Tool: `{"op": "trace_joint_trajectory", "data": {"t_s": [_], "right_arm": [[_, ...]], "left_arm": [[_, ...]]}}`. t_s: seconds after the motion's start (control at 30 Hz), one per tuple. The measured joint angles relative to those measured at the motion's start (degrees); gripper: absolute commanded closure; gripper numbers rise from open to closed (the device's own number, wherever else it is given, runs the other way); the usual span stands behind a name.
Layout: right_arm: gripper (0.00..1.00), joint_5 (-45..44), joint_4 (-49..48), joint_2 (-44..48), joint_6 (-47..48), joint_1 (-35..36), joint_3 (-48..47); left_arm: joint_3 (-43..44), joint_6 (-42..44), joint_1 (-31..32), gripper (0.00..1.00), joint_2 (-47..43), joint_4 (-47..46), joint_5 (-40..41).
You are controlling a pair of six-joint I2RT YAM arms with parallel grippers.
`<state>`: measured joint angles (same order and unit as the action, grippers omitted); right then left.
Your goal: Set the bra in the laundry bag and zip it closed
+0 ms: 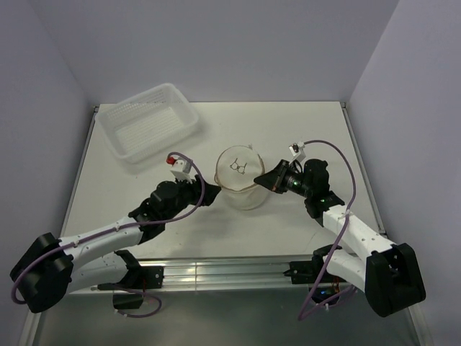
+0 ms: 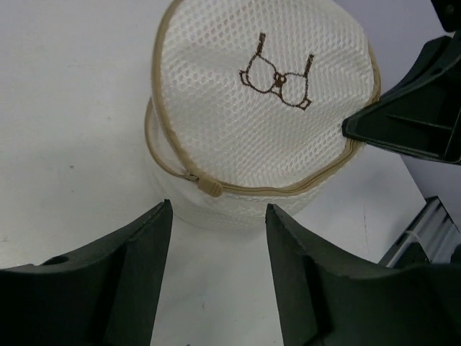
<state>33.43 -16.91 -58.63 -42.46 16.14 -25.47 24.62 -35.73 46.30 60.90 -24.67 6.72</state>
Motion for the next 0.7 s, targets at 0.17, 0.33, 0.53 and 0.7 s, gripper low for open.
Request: {"op": "trace_joint_trajectory", "data": {"t_s": [0.17, 0.33, 0.53, 0.7], "right_arm": [[1.0, 1.6, -0.2, 0.0, 0.2, 0.0, 0.0], [1.0, 2.0, -0.3, -0.1, 0.2, 0.0, 0.0], [1.0, 2.2, -0.5, -0.1, 0.2, 0.0, 0.0], [1.0, 2.3, -0.5, -0.1, 0.2, 0.0, 0.0]], "left_arm": [[2.1, 1.7, 0.0, 0.47, 4.5, 0.7, -4.3], [4.4, 2.8, 0.0, 0.49, 6.1, 2.3, -4.5], [5.7, 4.0, 0.3, 0.59, 7.9, 3.3, -3.3], [6.7, 5.7, 1.8, 0.59, 10.3, 4.5, -0.6]]}}
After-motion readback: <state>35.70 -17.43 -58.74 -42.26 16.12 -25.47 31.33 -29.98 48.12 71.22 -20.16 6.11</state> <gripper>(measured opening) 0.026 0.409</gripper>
